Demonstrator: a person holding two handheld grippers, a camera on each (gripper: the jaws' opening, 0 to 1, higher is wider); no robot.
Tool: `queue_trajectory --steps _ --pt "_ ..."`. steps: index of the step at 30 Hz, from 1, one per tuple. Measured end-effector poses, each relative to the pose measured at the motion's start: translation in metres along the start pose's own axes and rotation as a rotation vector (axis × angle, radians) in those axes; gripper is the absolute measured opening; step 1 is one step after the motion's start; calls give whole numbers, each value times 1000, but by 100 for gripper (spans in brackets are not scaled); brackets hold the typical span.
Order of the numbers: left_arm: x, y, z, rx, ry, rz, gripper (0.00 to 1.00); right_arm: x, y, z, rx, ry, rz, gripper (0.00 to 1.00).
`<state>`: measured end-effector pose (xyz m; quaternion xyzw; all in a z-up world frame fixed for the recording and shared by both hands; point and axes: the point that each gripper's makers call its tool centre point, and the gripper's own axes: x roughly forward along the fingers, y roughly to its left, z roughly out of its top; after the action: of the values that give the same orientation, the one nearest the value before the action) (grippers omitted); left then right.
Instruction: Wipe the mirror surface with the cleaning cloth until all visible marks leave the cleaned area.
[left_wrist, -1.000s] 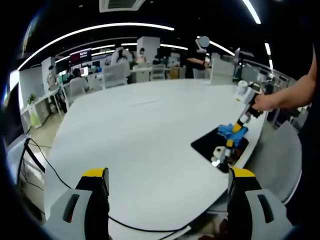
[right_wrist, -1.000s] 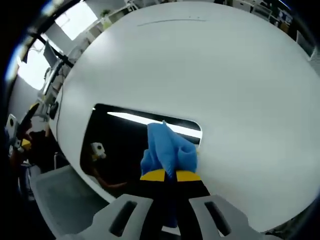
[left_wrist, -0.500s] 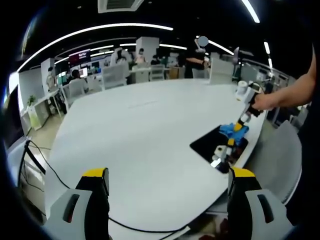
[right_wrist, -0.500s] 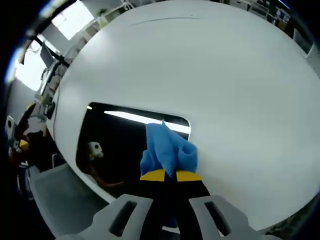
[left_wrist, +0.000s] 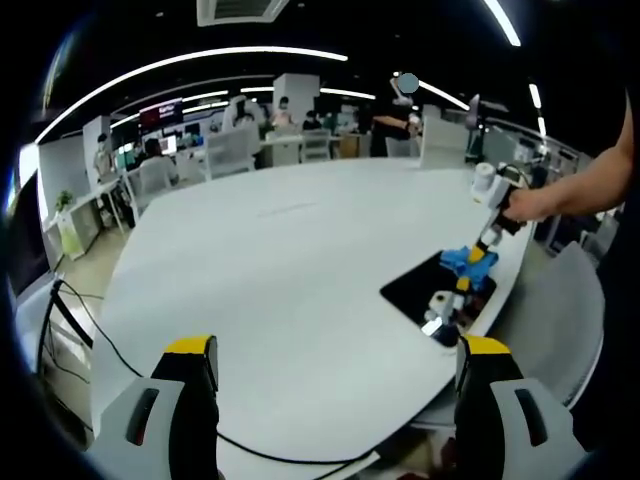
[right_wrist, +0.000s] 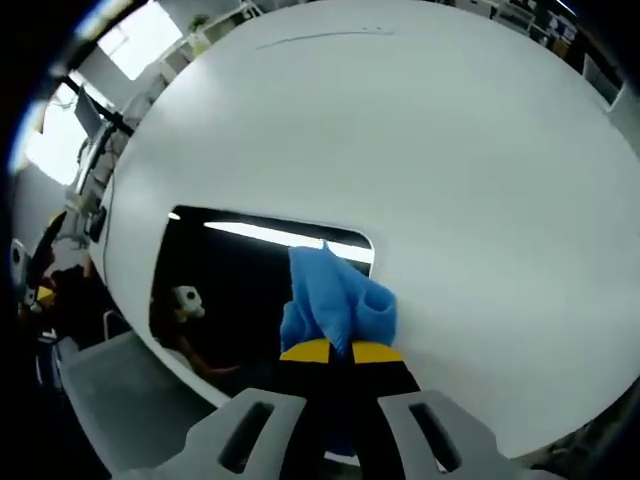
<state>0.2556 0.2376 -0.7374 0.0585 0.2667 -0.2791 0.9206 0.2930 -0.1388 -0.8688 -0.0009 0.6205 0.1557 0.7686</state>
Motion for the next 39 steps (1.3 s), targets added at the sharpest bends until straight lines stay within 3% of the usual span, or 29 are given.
queue_trajectory --steps 18,26,39 --pt "-1 0 -10 2 -8 -6 99 -6 8 -37 30 -7 -15 0" --pt "-1 -2 -11 4 -7 -9 99 -11 11 -54 43 23 -14 0" --pt "-1 0 -12 6 -2 -15 99 -10 16 -55 61 19 -31 0"
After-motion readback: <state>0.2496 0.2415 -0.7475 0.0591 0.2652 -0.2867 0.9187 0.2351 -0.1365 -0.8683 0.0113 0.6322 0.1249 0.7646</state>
